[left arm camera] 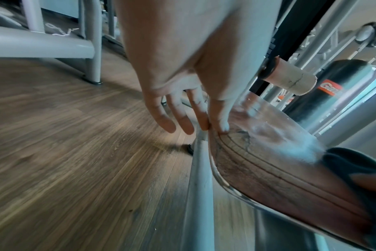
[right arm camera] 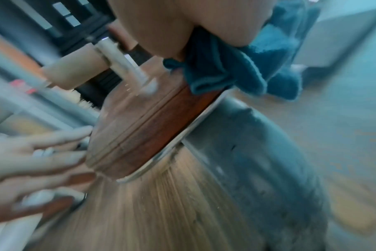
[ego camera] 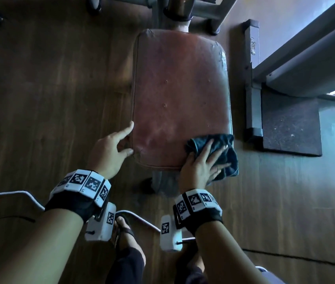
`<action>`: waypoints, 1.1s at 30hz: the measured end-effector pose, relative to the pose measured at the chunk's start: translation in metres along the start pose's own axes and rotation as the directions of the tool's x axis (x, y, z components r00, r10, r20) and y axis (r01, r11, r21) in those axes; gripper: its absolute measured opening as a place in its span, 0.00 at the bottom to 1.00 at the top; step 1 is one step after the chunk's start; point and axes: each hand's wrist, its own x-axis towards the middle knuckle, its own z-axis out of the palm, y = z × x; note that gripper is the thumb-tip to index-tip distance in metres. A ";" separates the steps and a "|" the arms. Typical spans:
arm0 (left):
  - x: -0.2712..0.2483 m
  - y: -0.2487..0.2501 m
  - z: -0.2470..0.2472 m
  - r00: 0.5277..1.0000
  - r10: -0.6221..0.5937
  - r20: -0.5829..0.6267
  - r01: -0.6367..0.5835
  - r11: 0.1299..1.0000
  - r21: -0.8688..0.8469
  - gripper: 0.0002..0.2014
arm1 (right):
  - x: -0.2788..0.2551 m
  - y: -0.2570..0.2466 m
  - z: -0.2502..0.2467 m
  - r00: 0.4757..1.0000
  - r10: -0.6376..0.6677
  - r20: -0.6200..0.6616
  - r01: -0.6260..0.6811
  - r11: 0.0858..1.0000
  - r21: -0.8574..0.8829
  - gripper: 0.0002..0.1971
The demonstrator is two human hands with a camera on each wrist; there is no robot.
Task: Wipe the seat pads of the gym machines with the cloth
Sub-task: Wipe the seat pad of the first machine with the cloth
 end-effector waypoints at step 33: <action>-0.031 0.094 0.119 0.829 -0.356 -0.432 0.447 0.885 0.129 0.45 | 0.111 0.018 -0.057 0.802 -0.330 0.498 0.566 0.688 -0.455 0.26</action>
